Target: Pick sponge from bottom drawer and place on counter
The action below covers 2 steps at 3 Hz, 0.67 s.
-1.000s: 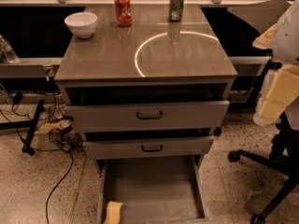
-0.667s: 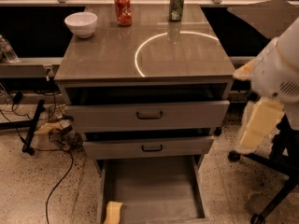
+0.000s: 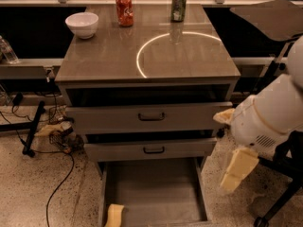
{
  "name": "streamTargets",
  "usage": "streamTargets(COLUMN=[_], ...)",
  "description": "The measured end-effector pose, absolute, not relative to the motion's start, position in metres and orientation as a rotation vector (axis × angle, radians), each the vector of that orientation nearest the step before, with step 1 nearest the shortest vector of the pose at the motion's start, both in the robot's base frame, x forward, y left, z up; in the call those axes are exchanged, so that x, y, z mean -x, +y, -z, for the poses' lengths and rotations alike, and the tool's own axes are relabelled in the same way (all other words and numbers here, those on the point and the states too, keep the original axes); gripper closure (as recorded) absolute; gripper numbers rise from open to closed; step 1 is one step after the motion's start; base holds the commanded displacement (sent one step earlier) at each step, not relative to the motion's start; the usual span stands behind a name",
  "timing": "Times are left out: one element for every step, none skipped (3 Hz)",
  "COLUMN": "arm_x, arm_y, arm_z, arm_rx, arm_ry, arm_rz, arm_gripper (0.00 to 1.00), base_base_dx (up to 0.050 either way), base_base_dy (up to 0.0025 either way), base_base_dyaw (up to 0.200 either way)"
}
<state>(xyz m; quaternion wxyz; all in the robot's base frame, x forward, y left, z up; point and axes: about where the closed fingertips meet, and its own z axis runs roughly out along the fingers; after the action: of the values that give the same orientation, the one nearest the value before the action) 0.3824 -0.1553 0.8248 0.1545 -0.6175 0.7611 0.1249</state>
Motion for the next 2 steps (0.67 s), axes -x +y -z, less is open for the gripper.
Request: streamTargets(arm_x=[-0.3692,-0.3692], arm_y=[-0.1165,-0.1165], arm_z=[-0.7767,-0.7767], arm_rx=[1.77,1.77], arm_ry=[2.119,2.119], arm_rz=[-0.489,-0.489], arm_gripper=[0.0,0.0], base_base_dx=[0.0,0.0], base_base_dy=[0.0,0.0], base_base_dyaw=[0.0,0.0])
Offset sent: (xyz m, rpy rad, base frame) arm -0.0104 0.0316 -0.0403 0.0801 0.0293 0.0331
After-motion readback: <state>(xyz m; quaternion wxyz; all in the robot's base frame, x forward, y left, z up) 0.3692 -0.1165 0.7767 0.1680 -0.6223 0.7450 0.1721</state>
